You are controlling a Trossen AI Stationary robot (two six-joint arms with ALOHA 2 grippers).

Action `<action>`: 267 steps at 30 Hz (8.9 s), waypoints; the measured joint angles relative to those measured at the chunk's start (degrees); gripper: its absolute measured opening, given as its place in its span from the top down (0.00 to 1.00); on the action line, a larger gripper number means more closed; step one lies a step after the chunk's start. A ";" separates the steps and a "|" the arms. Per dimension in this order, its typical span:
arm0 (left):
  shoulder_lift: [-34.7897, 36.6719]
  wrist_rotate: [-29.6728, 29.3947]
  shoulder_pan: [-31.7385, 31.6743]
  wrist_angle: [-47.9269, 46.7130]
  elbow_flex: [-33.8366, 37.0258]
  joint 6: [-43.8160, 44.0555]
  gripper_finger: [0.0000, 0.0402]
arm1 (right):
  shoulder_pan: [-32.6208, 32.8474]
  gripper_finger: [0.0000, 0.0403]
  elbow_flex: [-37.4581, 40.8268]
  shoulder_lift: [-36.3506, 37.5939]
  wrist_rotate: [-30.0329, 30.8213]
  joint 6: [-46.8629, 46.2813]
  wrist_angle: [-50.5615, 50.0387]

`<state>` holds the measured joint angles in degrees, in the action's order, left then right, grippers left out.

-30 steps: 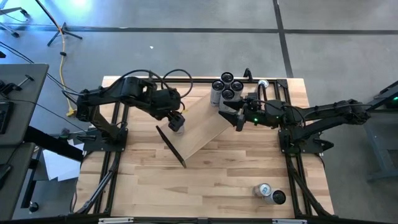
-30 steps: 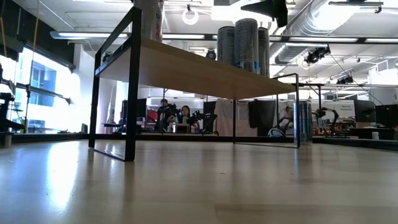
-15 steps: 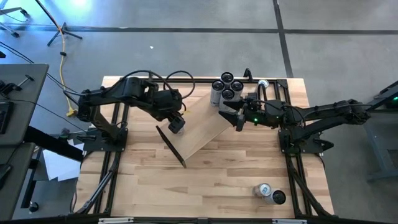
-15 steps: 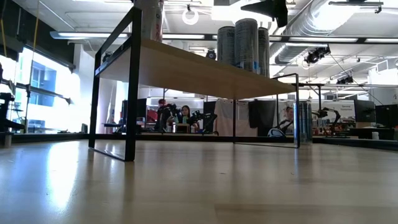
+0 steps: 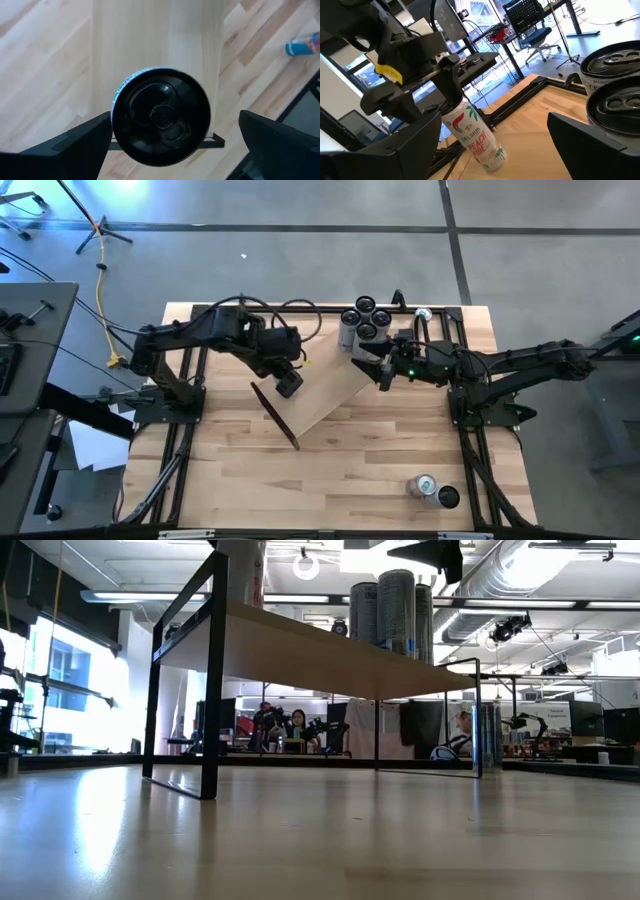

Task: Place canned beverage on shelf
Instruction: Put the top white-pink soda can on the shelf

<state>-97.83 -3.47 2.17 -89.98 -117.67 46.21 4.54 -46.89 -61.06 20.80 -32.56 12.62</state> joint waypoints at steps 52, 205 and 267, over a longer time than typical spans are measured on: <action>-0.80 -2.36 0.09 0.09 0.02 8.03 0.42 | 0.01 0.13 0.00 0.00 0.01 0.01 -0.81; 1.43 1.39 -7.06 6.74 0.77 -51.41 0.26 | 0.00 0.13 0.00 -0.02 1.92 -0.04 -0.83; -0.39 -5.15 -8.16 11.19 0.75 -35.59 0.42 | 0.00 0.13 0.00 -0.02 2.01 -0.66 -1.22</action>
<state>-98.21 -8.62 -5.99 -78.79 -116.92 10.62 4.54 -46.89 -61.08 22.81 -33.21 11.40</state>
